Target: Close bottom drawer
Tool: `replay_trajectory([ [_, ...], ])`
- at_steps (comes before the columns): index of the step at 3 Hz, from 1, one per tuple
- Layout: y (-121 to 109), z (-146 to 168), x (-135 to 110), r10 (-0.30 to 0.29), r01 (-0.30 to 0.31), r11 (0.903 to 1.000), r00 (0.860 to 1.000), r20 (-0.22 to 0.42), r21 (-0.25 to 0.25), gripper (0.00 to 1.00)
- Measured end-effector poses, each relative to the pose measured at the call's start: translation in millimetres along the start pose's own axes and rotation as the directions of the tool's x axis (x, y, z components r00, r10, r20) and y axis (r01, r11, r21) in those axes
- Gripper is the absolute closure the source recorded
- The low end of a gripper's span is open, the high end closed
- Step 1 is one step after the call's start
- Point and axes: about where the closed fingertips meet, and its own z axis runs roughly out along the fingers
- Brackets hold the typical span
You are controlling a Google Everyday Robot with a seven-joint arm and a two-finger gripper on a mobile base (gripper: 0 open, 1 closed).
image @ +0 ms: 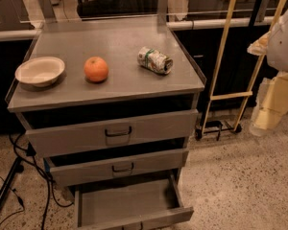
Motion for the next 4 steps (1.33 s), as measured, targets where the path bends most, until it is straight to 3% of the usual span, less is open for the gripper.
replay_trajectory([
  [1,0.0,0.0,0.0,0.0,0.0,1.0,1.0,0.0,0.0,0.0],
  [2,0.0,0.0,0.0,0.0,0.0,1.0,1.0,0.0,0.0,0.16],
  [4,0.0,0.0,0.0,0.0,0.0,1.0,1.0,0.0,0.0,0.62],
])
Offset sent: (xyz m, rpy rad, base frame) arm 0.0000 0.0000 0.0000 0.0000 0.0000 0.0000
